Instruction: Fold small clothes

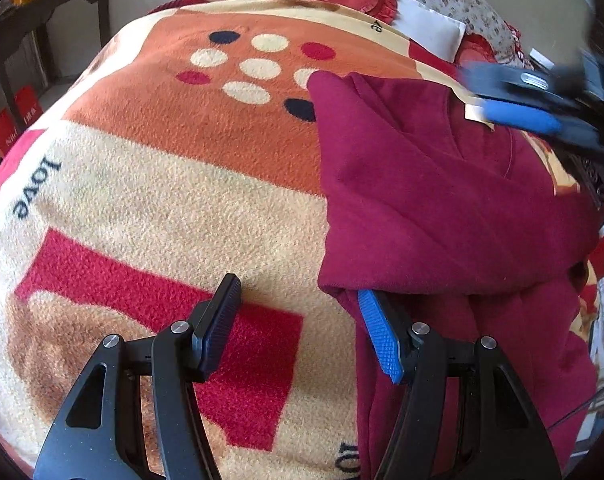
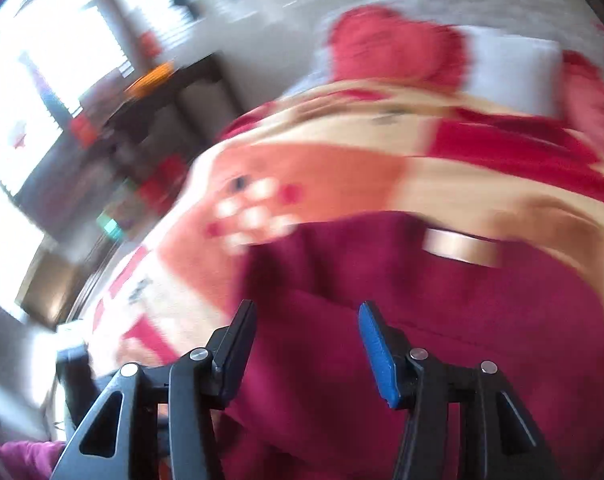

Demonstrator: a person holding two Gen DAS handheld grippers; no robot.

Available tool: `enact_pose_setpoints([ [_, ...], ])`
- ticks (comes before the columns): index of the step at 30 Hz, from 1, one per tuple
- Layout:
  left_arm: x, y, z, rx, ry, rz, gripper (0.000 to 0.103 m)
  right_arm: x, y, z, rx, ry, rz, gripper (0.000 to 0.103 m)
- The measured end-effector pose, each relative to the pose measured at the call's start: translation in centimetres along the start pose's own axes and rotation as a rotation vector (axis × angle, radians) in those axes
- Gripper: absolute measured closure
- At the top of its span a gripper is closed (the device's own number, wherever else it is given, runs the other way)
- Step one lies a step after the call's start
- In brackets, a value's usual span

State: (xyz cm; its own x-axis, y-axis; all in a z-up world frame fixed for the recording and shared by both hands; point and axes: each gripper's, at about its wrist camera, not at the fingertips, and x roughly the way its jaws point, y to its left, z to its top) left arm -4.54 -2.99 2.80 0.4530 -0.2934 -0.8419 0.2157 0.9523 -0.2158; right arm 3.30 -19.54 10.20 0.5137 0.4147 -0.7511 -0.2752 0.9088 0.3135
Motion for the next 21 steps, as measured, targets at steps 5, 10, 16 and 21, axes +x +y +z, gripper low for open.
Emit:
enact_pose_setpoints([
  [5, 0.1, 0.4, -0.1, -0.008, -0.002, -0.02, 0.042, 6.1, 2.2, 0.9, -0.086, 0.103, -0.068, 0.052],
  [10, 0.1, 1.0, -0.2, -0.02, 0.002, -0.045, 0.042, 4.9, 1.0, 0.7, -0.061, 0.065, -0.065, 0.052],
  [16, 0.2, 1.1, -0.5, -0.022, -0.01, -0.042, 0.042, 5.8, -1.2, 0.0, -0.087, 0.136, -0.087, 0.052],
  [21, 0.5, 0.8, -0.1, -0.025, -0.006, -0.041, 0.042, 7.1, -0.8, -0.8, -0.155, 0.164, -0.127, 0.08],
])
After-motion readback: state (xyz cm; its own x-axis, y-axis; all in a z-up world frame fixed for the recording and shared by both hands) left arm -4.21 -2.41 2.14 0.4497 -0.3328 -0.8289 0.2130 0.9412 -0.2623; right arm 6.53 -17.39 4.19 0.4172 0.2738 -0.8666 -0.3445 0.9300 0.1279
